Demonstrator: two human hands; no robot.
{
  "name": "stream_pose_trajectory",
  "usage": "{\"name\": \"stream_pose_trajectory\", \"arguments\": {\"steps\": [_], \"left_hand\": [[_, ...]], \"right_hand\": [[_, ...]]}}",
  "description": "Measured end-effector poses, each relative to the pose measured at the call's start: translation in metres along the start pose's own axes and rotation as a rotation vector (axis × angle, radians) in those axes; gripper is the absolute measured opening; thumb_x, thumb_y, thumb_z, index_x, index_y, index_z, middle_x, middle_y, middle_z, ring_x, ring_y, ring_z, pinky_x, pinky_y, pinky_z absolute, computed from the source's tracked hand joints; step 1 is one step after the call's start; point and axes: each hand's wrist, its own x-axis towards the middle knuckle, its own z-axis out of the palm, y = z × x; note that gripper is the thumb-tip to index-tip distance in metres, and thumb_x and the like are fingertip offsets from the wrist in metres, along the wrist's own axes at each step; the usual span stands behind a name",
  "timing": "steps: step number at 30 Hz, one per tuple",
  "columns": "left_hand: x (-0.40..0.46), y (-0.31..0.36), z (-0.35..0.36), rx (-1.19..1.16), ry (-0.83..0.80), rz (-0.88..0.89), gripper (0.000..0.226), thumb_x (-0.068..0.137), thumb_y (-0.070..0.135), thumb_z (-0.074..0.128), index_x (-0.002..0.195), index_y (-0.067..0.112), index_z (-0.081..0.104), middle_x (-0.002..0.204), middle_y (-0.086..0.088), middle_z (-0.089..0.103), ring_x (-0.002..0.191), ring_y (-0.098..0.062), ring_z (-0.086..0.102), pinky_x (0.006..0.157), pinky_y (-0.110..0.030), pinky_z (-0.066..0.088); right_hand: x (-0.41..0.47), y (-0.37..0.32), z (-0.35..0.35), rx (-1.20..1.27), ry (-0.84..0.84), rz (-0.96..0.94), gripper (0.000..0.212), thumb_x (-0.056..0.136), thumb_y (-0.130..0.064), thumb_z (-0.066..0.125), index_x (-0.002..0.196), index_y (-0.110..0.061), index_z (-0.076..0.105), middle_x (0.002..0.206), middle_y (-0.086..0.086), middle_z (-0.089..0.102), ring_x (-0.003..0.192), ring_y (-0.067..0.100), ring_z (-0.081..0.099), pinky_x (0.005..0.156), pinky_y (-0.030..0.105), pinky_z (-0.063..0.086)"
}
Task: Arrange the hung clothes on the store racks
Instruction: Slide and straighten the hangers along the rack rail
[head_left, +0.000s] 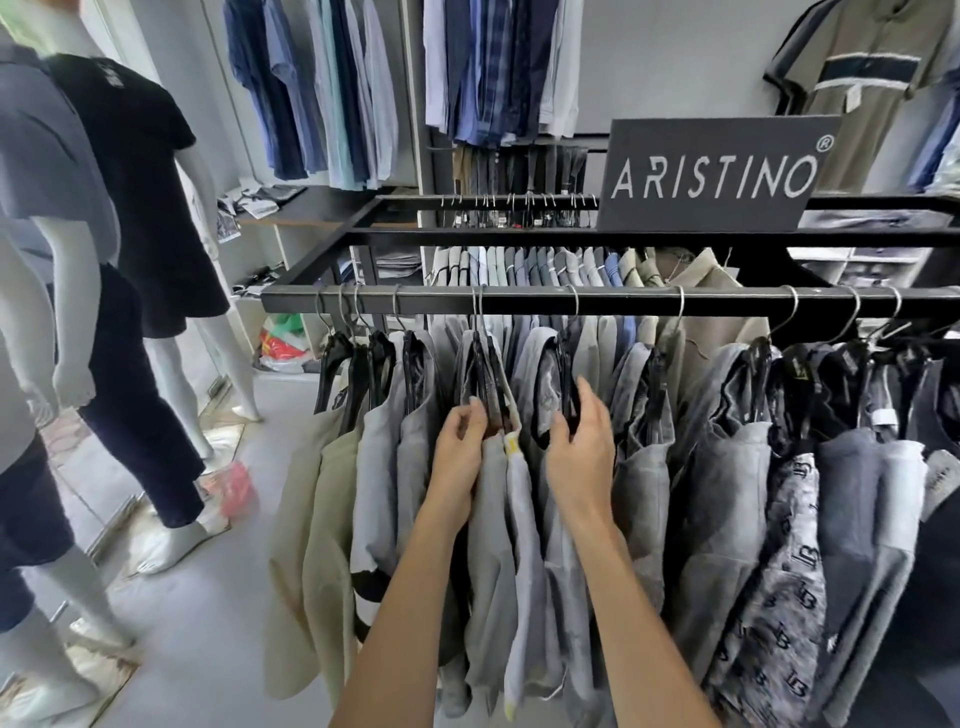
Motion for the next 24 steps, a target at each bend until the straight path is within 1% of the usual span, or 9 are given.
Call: {"name": "stream_pose_trajectory", "arguments": {"steps": [2, 4, 6, 10, 13, 16, 19, 22, 24], "left_hand": [[-0.001, 0.002, -0.002, 0.004, -0.008, -0.022, 0.032, 0.102, 0.039, 0.046, 0.106, 0.012, 0.061, 0.105, -0.004, 0.071, 0.102, -0.016, 0.067, 0.090, -0.027, 0.052], [0.002, 0.006, -0.006, 0.196, 0.038, 0.079, 0.016, 0.103, 0.023, 0.047, 0.106, 0.013, 0.059, 0.107, -0.006, 0.068, 0.106, -0.022, 0.063, 0.093, -0.030, 0.049], [0.004, 0.016, -0.010, 0.425, 0.067, 0.253, 0.016, 0.099, 0.006, 0.047, 0.109, 0.013, 0.058, 0.107, -0.002, 0.064, 0.105, -0.018, 0.060, 0.093, -0.027, 0.046], [0.001, 0.045, -0.024, 0.755, 0.329, 0.612, 0.023, 0.088, -0.002, 0.055, 0.106, 0.010, 0.061, 0.110, -0.002, 0.058, 0.106, -0.019, 0.050, 0.092, -0.025, 0.038], [0.002, 0.047, -0.040, 0.865, 0.432, 0.528, 0.029, 0.087, 0.001, 0.060, 0.115, 0.007, 0.056, 0.121, -0.010, 0.051, 0.111, -0.027, 0.046, 0.089, -0.024, 0.030], [0.002, 0.035, -0.048, 0.825, 0.300, 0.399, 0.039, 0.090, 0.000, 0.054, 0.127, 0.010, 0.048, 0.129, -0.011, 0.049, 0.113, -0.026, 0.049, 0.079, -0.019, 0.031], [-0.003, 0.024, -0.049, 0.822, 0.235, 0.435, 0.044, 0.091, -0.005, 0.048, 0.132, 0.012, 0.046, 0.136, -0.007, 0.048, 0.117, -0.015, 0.044, 0.078, -0.010, 0.027], [-0.003, 0.021, -0.052, 0.783, 0.231, 0.430, 0.047, 0.091, -0.008, 0.046, 0.133, 0.013, 0.046, 0.138, -0.005, 0.048, 0.115, -0.008, 0.043, 0.081, -0.007, 0.027], [-0.004, 0.024, -0.052, 0.764, 0.227, 0.403, 0.048, 0.090, -0.009, 0.045, 0.132, 0.012, 0.047, 0.137, -0.006, 0.047, 0.108, -0.003, 0.042, 0.079, -0.006, 0.026]], "right_hand": [[-0.006, -0.007, 0.004, -0.006, 0.127, -0.217, 0.037, 0.100, -0.008, 0.053, 0.136, -0.014, 0.058, 0.137, 0.000, 0.052, 0.131, 0.012, 0.046, 0.112, 0.021, 0.032], [-0.009, -0.020, 0.008, 0.006, 0.099, -0.368, 0.028, 0.096, 0.000, 0.055, 0.118, -0.011, 0.070, 0.121, -0.001, 0.063, 0.115, 0.007, 0.057, 0.103, 0.019, 0.042], [-0.012, -0.030, 0.019, -0.021, -0.040, -0.360, 0.027, 0.095, -0.001, 0.055, 0.116, -0.009, 0.071, 0.113, -0.001, 0.068, 0.106, 0.008, 0.062, 0.097, 0.019, 0.046], [-0.023, -0.036, 0.046, -0.130, -0.174, -0.223, 0.035, 0.094, -0.006, 0.059, 0.128, -0.009, 0.060, 0.125, 0.007, 0.063, 0.120, 0.022, 0.056, 0.105, 0.022, 0.037], [-0.031, -0.040, 0.054, -0.130, -0.193, -0.137, 0.051, 0.091, -0.008, 0.065, 0.139, -0.009, 0.046, 0.130, 0.013, 0.061, 0.120, 0.027, 0.057, 0.099, 0.030, 0.042], [-0.031, -0.040, 0.062, -0.221, -0.235, -0.087, 0.058, 0.092, -0.011, 0.063, 0.146, -0.008, 0.040, 0.128, 0.016, 0.062, 0.118, 0.032, 0.059, 0.096, 0.037, 0.047], [-0.030, -0.042, 0.071, -0.317, -0.266, -0.023, 0.054, 0.095, -0.010, 0.056, 0.146, -0.008, 0.040, 0.120, 0.016, 0.064, 0.115, 0.033, 0.058, 0.089, 0.037, 0.045], [-0.028, -0.044, 0.078, -0.273, -0.257, 0.088, 0.037, 0.095, -0.011, 0.053, 0.132, -0.004, 0.052, 0.110, 0.018, 0.067, 0.108, 0.036, 0.061, 0.081, 0.036, 0.045], [-0.026, -0.047, 0.078, -0.229, -0.239, 0.148, 0.032, 0.095, -0.010, 0.052, 0.126, -0.004, 0.057, 0.109, 0.016, 0.069, 0.108, 0.034, 0.061, 0.083, 0.034, 0.046]]}}
